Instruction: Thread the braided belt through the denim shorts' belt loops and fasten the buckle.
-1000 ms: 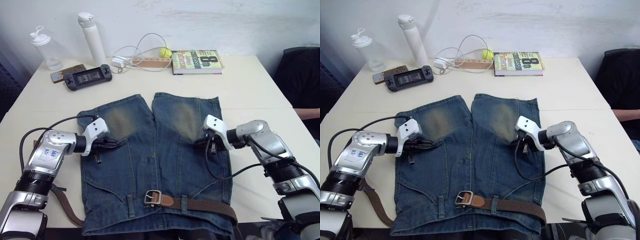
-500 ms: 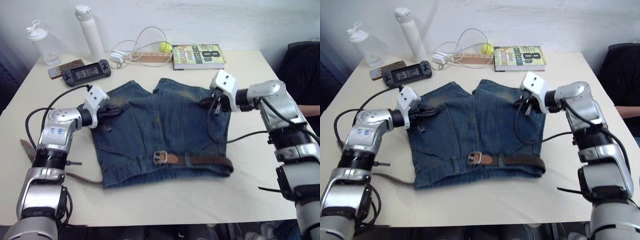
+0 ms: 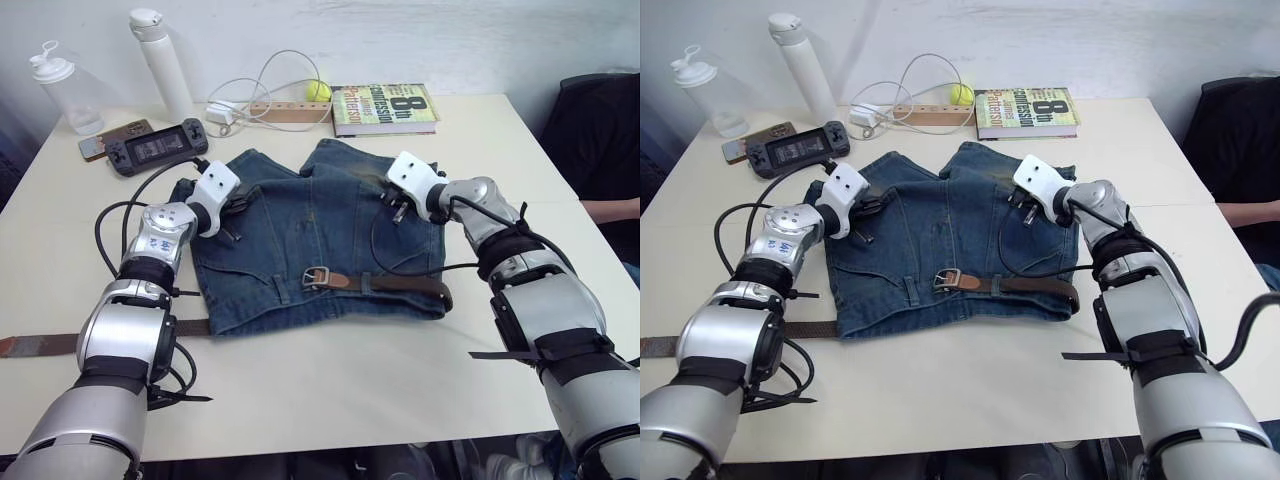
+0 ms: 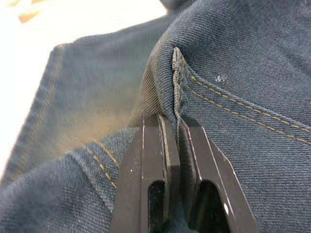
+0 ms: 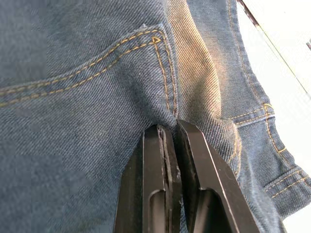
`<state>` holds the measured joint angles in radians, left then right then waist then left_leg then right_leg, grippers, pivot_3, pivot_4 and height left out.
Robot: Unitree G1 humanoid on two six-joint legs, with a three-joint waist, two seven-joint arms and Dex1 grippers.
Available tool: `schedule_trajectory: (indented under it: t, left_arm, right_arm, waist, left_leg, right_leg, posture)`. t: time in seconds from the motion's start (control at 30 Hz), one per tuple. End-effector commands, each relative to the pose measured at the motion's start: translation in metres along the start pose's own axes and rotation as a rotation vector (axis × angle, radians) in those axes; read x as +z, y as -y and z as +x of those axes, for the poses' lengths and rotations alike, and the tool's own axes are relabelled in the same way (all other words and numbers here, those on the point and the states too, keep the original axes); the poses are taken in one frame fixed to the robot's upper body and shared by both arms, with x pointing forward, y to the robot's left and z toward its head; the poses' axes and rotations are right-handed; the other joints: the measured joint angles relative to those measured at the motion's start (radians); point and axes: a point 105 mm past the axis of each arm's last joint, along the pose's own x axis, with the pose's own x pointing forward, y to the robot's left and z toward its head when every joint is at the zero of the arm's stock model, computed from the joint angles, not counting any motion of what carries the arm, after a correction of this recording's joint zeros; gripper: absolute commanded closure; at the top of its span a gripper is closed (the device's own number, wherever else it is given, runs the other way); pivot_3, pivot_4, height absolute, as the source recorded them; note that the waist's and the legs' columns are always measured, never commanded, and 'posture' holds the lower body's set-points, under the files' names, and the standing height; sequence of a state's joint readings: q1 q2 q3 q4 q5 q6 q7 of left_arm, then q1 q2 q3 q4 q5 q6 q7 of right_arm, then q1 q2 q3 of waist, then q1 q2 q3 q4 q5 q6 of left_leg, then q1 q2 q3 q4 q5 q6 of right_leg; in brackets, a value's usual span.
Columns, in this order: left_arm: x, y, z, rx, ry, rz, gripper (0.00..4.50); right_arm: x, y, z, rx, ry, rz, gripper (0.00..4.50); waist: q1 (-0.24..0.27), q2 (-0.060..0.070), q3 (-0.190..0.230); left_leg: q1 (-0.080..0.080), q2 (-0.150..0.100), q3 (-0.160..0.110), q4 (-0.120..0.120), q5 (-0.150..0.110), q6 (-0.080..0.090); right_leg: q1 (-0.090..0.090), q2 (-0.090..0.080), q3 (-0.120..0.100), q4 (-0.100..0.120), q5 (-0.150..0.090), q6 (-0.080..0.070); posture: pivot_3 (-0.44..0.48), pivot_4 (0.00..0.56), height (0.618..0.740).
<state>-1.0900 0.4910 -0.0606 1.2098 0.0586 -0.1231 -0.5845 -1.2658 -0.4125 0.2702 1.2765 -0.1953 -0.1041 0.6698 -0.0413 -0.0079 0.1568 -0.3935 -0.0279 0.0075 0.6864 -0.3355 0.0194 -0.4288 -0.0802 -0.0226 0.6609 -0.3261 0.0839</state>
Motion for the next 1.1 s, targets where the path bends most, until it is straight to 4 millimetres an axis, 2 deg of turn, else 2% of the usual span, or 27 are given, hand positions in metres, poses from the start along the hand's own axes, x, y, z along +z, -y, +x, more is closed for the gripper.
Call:
schedule_trajectory:
  t: [0.03,0.07,0.13,0.23,0.27,0.4,0.47,0.53,0.67,0.73,0.83,0.97,1.1]
  left_arm:
    - [0.008,-0.006,-0.008,-0.017,0.109,-0.154,2.83]
    - [0.011,-0.009,-0.010,-0.011,0.134,-0.159,2.60]
    - [0.017,-0.014,-0.014,-0.002,0.169,-0.159,1.65]
    - [0.026,-0.021,-0.022,-0.005,0.208,-0.155,0.42]
    - [0.033,-0.024,-0.027,-0.022,0.230,-0.154,0.06]
    - [0.059,-0.025,-0.059,-0.109,0.301,-0.217,0.06]
    - [0.070,-0.023,-0.081,-0.140,0.329,-0.297,0.06]
    - [0.070,-0.016,-0.102,-0.172,0.285,-0.376,0.06]
    - [0.047,-0.002,-0.139,-0.160,0.117,-0.556,0.06]
    - [0.046,-0.011,-0.157,-0.074,0.150,-0.687,0.06]
    - [0.023,-0.010,-0.187,0.035,0.026,-0.816,0.06]
    - [-0.010,-0.001,-0.222,0.045,-0.053,-0.926,0.06]
    - [-0.037,0.001,-0.259,0.157,-0.072,-1.049,0.06]
  right_arm:
    - [0.006,0.010,-0.007,-0.009,0.050,0.045,2.76]
    - [0.007,0.013,-0.009,-0.016,0.062,0.059,2.52]
    - [0.010,0.019,-0.012,-0.034,0.085,0.081,1.48]
    - [0.016,0.026,-0.019,-0.031,0.128,0.083,0.17]
    - [0.023,0.030,-0.024,-0.019,0.167,0.102,0.00]
    - [0.053,0.034,-0.044,0.116,0.326,0.117,0.00]
    - [0.065,0.021,-0.056,0.281,0.397,0.086,0.00]
    - [0.071,0.006,-0.067,0.414,0.434,0.044,0.00]
    - [0.077,-0.025,-0.091,0.624,0.445,-0.004,0.00]
    - [0.078,-0.042,-0.102,0.728,0.424,0.006,0.00]
    - [0.080,-0.064,-0.121,0.869,0.416,-0.015,0.00]
    - [0.084,-0.080,-0.133,0.953,0.416,-0.051,0.00]
    - [0.088,-0.088,-0.136,0.998,0.413,-0.091,0.00]
  waist:
    - [-0.006,0.000,0.000]
    - [-0.008,0.000,0.000]
    - [-0.014,0.000,0.000]
    - [-0.016,0.000,0.000]
    - [-0.017,0.000,0.000]
    - [-0.023,0.001,0.001]
    - [-0.032,0.002,0.001]
    - [-0.042,0.002,0.001]
    - [-0.036,0.002,0.002]
    - [-0.025,0.002,0.002]
    - [-0.009,0.001,0.002]
    - [-0.006,0.001,0.002]
    - [0.000,-0.003,0.004]
  left_leg:
    - [0.000,0.000,0.000,0.000,0.000,0.000]
    - [0.000,0.000,0.000,0.000,0.000,0.000]
    - [0.000,0.000,0.000,0.000,0.000,0.000]
    - [0.000,0.000,0.000,0.000,0.000,0.000]
    - [0.000,0.000,0.000,0.000,0.000,0.000]
    - [0.000,0.000,0.000,-0.001,0.000,0.000]
    - [0.000,0.001,0.000,-0.001,0.000,-0.001]
    - [0.000,0.002,-0.001,-0.001,0.000,-0.001]
    - [0.003,0.002,-0.003,-0.001,0.000,-0.001]
    - [0.003,0.002,-0.003,-0.001,0.000,-0.001]
    - [0.001,0.002,-0.003,0.000,0.001,-0.001]
    - [0.003,0.001,-0.004,-0.002,0.000,-0.002]
    - [0.005,0.001,-0.007,-0.002,-0.001,-0.003]
  right_leg:
    - [0.000,0.000,0.000,0.000,0.000,0.000]
    - [0.000,0.000,0.000,0.000,0.000,0.000]
    - [0.000,0.000,0.000,0.000,0.000,0.000]
    - [0.000,0.000,0.000,0.000,0.000,0.000]
    - [0.000,0.000,0.000,0.000,0.000,0.000]
    - [0.000,0.001,0.001,0.000,0.000,0.000]
    - [0.000,0.001,0.002,0.000,0.000,0.000]
    - [0.000,0.002,0.003,0.000,0.000,0.000]
    - [0.002,0.002,0.005,0.001,0.000,0.000]
    - [0.002,0.002,0.005,0.002,0.000,0.000]
    - [0.001,0.002,0.005,0.000,0.000,0.000]
    - [0.001,0.002,0.006,-0.001,0.000,0.000]
    - [0.002,0.002,0.006,-0.002,0.000,-0.001]
  posture:
    - [0.000,0.150,0.735]
    - [0.000,0.150,0.735]
    - [0.000,0.150,0.735]
    - [0.000,0.150,0.735]
    - [0.000,0.150,0.735]
    - [0.000,0.150,0.735]
    - [0.000,0.150,0.735]
    - [0.000,0.150,0.735]
    - [0.000,0.150,0.735]
    - [0.000,0.150,0.735]
    - [0.000,0.150,0.735]
    - [0.000,0.150,0.735]
    - [0.000,0.150,0.735]
